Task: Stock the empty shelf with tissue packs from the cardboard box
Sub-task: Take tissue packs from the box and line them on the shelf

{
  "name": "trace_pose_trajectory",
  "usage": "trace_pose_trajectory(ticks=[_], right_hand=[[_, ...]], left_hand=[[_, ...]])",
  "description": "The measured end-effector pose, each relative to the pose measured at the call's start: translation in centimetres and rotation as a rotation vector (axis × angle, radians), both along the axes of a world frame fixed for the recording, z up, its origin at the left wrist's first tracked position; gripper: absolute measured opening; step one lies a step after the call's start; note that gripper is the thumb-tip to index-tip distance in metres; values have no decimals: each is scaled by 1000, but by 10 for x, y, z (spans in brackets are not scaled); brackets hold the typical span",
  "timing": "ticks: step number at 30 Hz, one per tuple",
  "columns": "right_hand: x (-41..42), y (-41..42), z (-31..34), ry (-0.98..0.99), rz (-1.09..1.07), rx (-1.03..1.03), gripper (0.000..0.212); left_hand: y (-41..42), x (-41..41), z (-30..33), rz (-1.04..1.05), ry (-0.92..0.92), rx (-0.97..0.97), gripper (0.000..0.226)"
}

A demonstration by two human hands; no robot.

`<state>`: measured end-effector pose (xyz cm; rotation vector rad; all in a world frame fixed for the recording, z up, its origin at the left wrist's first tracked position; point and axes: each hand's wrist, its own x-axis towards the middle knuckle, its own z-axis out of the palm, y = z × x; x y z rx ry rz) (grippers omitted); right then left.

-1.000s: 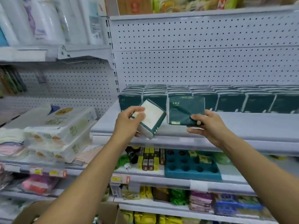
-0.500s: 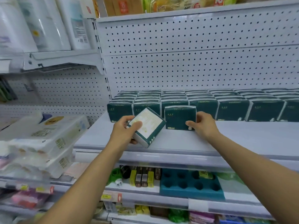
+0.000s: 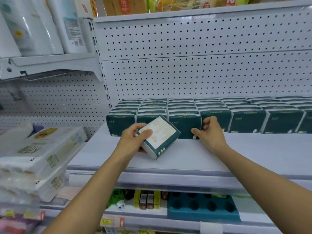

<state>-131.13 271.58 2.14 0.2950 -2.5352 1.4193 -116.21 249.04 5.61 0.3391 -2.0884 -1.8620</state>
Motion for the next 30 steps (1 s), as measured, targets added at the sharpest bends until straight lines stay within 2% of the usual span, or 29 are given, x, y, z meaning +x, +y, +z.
trace_pose_trajectory(ticks=[2, 5, 6, 8, 10, 13, 15, 20, 23, 25, 28, 30], right_hand=[[13, 6, 4, 230, 0, 137, 58], [34, 10, 15, 707, 263, 361, 76], [37, 11, 20, 813, 350, 441, 76], [42, 10, 27, 920, 436, 498, 60], [51, 11, 36, 804, 436, 355, 36], [65, 15, 44, 267, 465, -66, 20], [67, 19, 43, 1, 466, -308, 14], [71, 25, 38, -267, 479, -594, 22], [72, 31, 34, -285, 489, -555, 28], [69, 39, 29, -98, 374, -344, 48], [67, 62, 32, 389, 310, -77, 80], [60, 81, 32, 689, 351, 211, 78]], left_hand=[[2, -4, 3, -22, 15, 32, 20], [11, -9, 9, -56, 31, 102, 25], [16, -11, 11, -81, 28, 126, 25], [27, -12, 15, -145, 14, 167, 22], [36, -12, 19, -187, 12, 259, 33], [40, -13, 21, -185, -3, 366, 61], [42, -11, 19, -199, -37, 306, 58], [57, -8, 13, -223, -68, -46, 34], [66, -10, 12, -243, -52, -122, 31], [70, -12, 16, -233, -23, -151, 29], [79, -18, 18, -272, 31, -416, 25], [89, -23, 14, -335, 47, -549, 25]])
